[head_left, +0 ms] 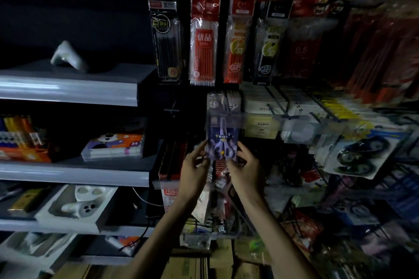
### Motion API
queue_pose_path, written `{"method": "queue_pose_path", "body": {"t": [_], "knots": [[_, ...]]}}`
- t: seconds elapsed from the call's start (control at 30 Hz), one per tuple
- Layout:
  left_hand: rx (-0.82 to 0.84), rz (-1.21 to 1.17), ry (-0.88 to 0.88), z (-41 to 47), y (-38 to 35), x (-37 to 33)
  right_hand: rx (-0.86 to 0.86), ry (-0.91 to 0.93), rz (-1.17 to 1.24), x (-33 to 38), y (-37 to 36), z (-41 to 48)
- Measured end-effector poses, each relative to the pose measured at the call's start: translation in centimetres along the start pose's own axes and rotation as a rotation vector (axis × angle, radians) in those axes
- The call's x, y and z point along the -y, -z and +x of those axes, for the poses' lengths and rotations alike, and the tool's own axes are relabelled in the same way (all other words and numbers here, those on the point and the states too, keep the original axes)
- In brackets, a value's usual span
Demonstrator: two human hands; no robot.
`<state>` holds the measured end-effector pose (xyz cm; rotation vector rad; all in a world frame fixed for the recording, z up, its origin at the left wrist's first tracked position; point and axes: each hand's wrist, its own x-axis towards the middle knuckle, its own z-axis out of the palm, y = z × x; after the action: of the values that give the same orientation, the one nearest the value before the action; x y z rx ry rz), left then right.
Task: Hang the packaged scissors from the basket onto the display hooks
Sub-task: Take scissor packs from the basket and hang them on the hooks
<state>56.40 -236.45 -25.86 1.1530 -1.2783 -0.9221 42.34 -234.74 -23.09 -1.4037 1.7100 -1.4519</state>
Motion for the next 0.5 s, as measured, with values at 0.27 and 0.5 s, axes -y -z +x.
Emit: {"method": "queue_pose_path", "body": {"t": [0.27,0.5], "knots": [[0.025,0.171,-0.067,1.0,-0.8,0.2,0.055,-0.012,-0.043,0.1,-0.6,1.5],[0.058,0.181,-0.138,1.4,-0.9,-0.8,0.069,-0.019,-0.040,-0.2,-1.2,2.3]]}}
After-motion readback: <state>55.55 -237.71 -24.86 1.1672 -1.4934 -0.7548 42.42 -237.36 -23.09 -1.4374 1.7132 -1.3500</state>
